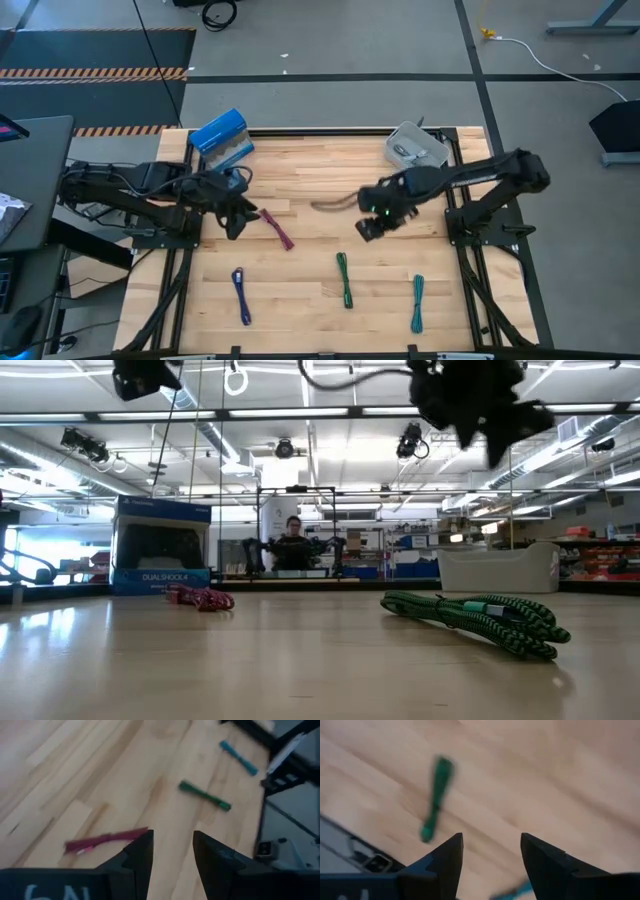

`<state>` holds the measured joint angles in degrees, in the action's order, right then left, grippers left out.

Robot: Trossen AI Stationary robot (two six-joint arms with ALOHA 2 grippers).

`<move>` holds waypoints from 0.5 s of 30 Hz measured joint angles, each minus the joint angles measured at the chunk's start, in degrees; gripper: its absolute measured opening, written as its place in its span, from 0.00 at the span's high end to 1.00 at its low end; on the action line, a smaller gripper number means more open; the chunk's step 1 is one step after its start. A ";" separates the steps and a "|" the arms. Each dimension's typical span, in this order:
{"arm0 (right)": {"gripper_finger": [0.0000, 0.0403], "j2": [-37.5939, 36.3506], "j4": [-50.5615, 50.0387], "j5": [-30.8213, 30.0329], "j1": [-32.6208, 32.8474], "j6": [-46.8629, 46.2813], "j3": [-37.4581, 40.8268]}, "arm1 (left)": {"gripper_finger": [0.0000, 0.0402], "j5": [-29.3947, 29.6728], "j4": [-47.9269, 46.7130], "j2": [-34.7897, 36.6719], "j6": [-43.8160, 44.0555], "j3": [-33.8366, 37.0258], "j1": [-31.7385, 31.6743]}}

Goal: Pick and place USB-C Cables
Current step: Put the ziptied blue USB charger cable into the bin

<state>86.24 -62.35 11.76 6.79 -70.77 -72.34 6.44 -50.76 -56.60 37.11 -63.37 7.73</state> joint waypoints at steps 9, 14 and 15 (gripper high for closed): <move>0.49 8.06 -2.15 1.81 12.79 -17.00 0.00 | 0.64 -1.28 -6.85 0.11 5.32 0.00 0.28; 0.49 12.12 -2.29 4.77 18.72 -21.85 0.00 | 0.64 -3.50 -6.41 0.11 7.98 0.00 0.28; 0.49 12.77 -2.60 5.32 19.68 -22.45 0.00 | 0.64 -3.54 -6.49 0.11 8.13 0.00 0.28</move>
<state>99.01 -64.96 17.08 26.47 -93.21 -72.34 2.90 -57.25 -56.49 45.24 -63.37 8.01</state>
